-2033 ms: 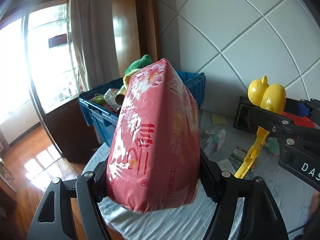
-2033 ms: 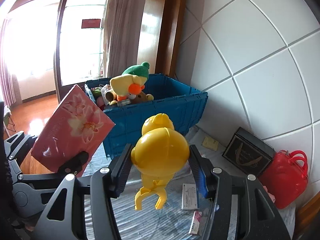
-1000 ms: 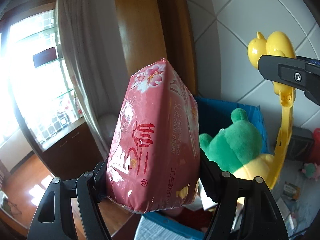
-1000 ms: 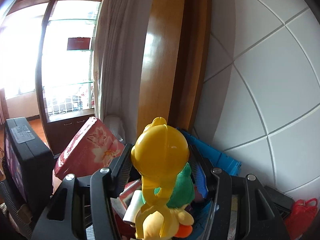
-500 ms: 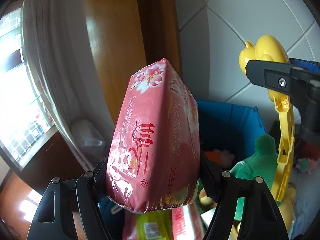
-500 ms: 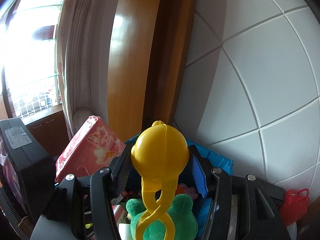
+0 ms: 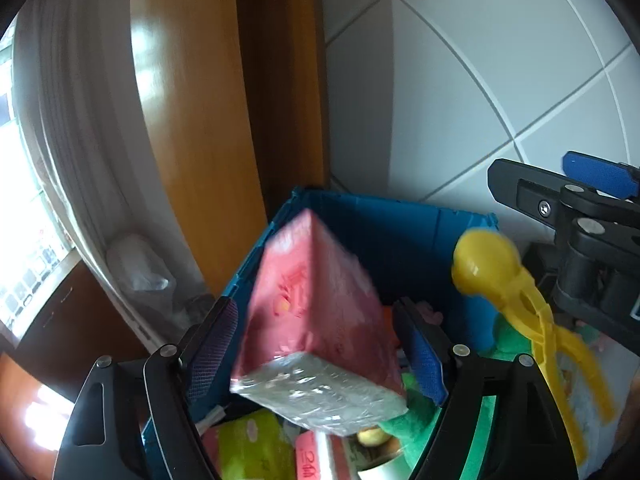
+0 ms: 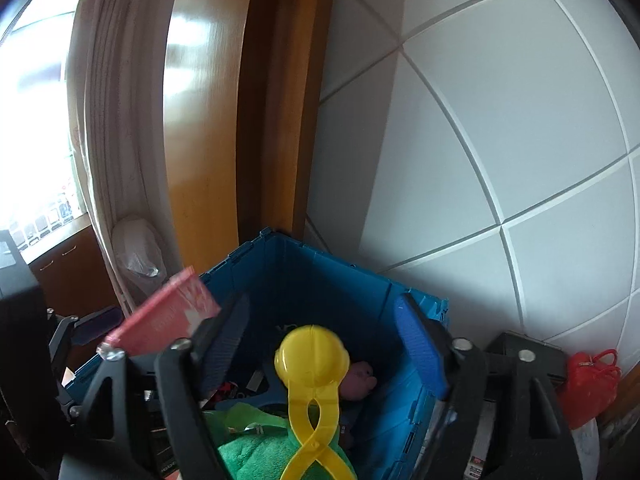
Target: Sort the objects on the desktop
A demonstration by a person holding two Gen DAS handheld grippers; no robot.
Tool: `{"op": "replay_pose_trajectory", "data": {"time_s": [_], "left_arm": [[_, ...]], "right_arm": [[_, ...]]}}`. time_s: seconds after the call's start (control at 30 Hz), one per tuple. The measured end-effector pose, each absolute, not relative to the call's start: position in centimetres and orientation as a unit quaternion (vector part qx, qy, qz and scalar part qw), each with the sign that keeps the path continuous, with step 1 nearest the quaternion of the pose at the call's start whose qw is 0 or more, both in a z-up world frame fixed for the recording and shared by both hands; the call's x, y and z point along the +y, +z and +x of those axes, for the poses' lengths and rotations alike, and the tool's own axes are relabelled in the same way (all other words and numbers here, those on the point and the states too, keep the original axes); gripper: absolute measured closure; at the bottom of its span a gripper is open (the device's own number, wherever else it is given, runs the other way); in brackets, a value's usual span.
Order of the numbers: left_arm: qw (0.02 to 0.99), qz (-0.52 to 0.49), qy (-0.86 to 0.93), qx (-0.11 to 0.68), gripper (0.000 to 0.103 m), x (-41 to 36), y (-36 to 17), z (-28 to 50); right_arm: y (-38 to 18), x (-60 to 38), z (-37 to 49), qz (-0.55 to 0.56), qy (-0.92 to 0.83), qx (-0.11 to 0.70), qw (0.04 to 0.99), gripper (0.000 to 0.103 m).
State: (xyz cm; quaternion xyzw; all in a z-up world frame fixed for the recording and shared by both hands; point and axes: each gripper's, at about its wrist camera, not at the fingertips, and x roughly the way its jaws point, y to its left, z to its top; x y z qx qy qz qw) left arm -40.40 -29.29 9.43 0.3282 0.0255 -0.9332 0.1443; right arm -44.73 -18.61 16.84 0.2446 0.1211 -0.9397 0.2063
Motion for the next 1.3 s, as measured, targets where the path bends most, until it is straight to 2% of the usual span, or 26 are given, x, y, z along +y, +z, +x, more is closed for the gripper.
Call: {"op": "replay_pose_trajectory", "data": {"time_s": [0.1, 0.63, 1.07, 1.3], "left_arm": [[0.146, 0.324, -0.934, 0.034, 0.022, -29.3, 9.6, -39.8], [0.129, 0.301, -0.944, 0.028, 0.022, -29.3, 11.5, -33.1], [0.093, 0.278, -0.956, 0.026, 0.022, -26.6, 9.3, -26.2], [0.077, 0.275, -0.958, 0.024, 0.022, -25.3, 8.4, -23.1]], "right_arm": [[17.2, -17.7, -44.3, 0.238, -0.943, 0.115, 0.202, 0.005], [18.0, -14.0, -37.4, 0.212, -0.953, 0.110, 0.187, 0.005], [16.8, -10.2, -29.1, 0.191, -0.962, 0.097, 0.171, 0.005], [14.6, -9.9, -24.8, 0.209, -0.958, 0.116, 0.161, 0.005]]}}
